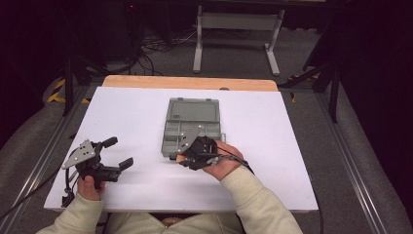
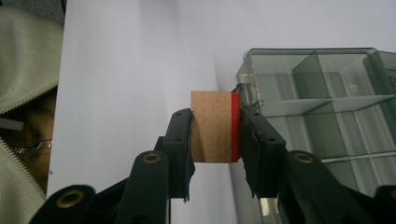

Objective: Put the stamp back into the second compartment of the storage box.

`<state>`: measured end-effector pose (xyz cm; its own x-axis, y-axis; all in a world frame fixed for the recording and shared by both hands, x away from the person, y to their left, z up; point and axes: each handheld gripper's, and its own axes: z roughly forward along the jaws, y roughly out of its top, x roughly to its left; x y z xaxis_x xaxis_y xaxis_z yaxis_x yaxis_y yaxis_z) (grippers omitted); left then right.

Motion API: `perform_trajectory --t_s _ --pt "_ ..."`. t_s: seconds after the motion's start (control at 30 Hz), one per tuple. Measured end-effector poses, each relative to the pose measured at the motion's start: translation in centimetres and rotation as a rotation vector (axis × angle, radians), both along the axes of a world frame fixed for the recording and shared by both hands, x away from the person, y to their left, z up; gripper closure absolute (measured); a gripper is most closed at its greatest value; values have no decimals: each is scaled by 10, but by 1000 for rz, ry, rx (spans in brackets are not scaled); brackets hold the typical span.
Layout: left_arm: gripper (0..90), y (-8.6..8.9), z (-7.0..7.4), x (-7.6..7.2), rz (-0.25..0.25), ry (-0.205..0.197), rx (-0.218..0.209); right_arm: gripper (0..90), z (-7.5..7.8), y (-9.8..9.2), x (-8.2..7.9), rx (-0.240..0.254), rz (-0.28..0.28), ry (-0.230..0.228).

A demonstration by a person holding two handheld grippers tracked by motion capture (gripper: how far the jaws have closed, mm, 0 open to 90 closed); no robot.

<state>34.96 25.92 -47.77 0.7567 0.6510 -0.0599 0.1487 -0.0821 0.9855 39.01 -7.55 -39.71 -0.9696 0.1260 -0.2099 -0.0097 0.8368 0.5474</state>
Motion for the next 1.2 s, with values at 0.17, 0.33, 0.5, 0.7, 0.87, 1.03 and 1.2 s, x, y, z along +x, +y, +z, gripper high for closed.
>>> perform_trajectory --t_s 0.17,0.33,0.5,0.7,0.87,1.03,1.2 --pt "9 0 0 0 0 0 0 654 3 0 8 22 -25 -8" --pt "9 0 0 0 1 -2 4 654 7 0 16 26 -53 -17" --pt "9 0 0 0 0 3 -2 654 10 -1 26 42 -82 -20" --pt "10 0 0 0 0 3 -1 654 9 -1 39 38 -93 -19" --pt "10 0 0 0 -1 1 -3 654 7 0 47 32 -114 -22" --pt "10 0 0 0 -2 0 0 654 5 0 57 42 -142 -27" --pt "10 0 0 0 -1 2 -1 654 3 1 66 42 -156 -41"
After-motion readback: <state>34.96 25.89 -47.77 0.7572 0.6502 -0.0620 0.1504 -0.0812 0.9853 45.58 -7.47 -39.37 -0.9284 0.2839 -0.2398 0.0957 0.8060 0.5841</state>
